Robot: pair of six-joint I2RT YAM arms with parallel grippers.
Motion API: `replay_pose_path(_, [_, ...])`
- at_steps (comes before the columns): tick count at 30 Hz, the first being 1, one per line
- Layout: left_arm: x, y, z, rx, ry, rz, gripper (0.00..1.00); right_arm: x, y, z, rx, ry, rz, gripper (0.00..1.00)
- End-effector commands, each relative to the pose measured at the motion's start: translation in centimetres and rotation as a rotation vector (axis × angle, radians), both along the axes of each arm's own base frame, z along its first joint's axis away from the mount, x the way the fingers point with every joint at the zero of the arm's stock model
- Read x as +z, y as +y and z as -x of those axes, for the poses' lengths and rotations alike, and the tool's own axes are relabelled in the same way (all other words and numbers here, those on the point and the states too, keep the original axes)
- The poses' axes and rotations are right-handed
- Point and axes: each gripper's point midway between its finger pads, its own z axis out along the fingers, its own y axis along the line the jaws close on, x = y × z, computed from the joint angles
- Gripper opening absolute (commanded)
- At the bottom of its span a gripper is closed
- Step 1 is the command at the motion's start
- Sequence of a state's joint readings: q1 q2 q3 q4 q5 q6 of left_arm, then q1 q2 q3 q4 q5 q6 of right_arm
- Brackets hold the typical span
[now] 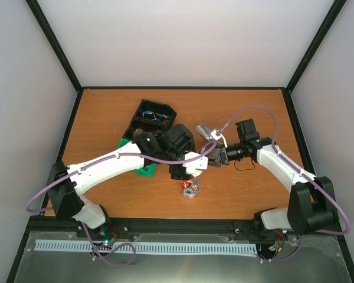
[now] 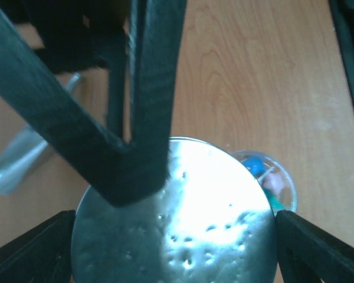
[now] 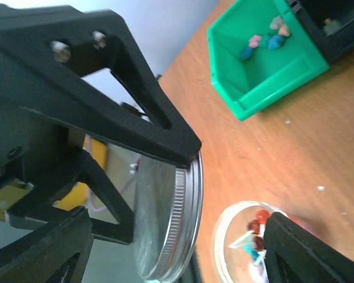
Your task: Pack the candies
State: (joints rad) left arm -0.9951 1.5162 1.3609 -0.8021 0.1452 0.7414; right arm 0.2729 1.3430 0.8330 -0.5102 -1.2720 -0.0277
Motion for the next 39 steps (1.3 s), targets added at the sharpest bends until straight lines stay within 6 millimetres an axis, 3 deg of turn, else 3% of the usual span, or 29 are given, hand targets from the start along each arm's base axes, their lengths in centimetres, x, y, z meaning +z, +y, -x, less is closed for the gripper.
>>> replay_pose_path(1, [-2.3,0.2,1.1,0.077,0.19,0.016,0.81,-1.2,-1.4,-0.2,-0.004,-0.183,0.169,0.8])
replay_pose_path(4, [-3.7,0.3,1.6,0.109,0.265,0.018,0.81,-1.7,-2.8,-1.3,-0.078,-0.301,0.268,0.86])
replay_pose_path(9, [-5.5,0.1,2.4,0.142,0.341,0.038,0.82,-0.2,-4.1,-2.5,-0.179,-0.478,0.331,0.94])
replay_pose_path(16, [-8.3,-0.1,2.5,0.183,0.383,0.017,0.81,1.6,-5.6,-5.3,-0.337,-0.563,0.378,0.95])
replay_pose_path(31, [-11.2,-0.7,2.0,0.233,0.398,-0.003,0.82,2.6,-6.2,-5.5,-0.407,-0.575,0.359,0.98])
replay_pose_path(39, [-12.7,0.0,2.5,0.229,0.404,-0.036,0.81,2.7,-6.4,-5.5,-0.417,-0.579,0.363,0.99])
